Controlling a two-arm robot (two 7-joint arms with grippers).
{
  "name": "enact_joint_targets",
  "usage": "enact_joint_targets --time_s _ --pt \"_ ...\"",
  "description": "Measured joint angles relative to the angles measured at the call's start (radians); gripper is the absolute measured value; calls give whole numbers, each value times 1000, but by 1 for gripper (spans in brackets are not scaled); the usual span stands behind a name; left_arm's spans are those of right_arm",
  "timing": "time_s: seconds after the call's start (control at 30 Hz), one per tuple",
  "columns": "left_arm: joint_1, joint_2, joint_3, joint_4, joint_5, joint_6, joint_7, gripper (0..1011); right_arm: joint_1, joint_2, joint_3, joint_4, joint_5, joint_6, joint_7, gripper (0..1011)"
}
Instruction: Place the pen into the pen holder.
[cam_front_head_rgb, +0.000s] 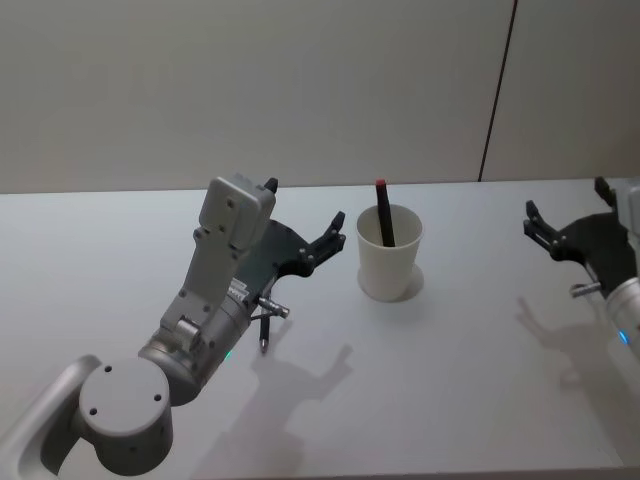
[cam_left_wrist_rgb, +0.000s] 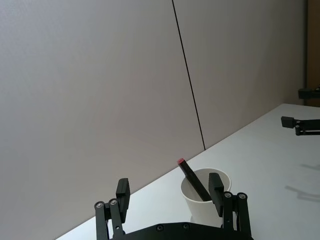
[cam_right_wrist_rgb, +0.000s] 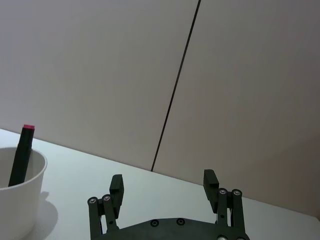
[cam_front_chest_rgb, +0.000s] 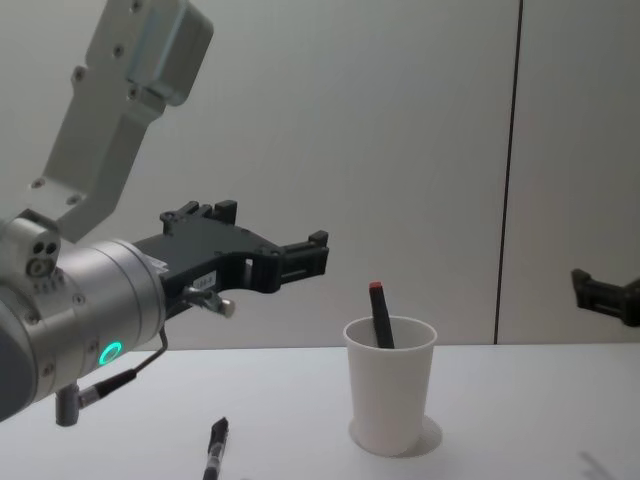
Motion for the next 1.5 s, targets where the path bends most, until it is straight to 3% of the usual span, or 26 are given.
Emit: enact_joint_targets --time_s 0.3,0.67,1.23,1.5 --pt "0 0 0 0 0 0 0 1000 -58 21 16 -64 -13 31 2 1001" --pt "2 0 -1 -2 0 13 1 1000 -89 31 23 -98 -17 46 7 1001" --pt "10 8 -14 -48 -24 204 20 1000 -106 37 27 -117 -19 54 9 1002" --pt "11 3 -18 -43 -24 195 20 1000 -109 38 28 -120 -19 56 10 1001"
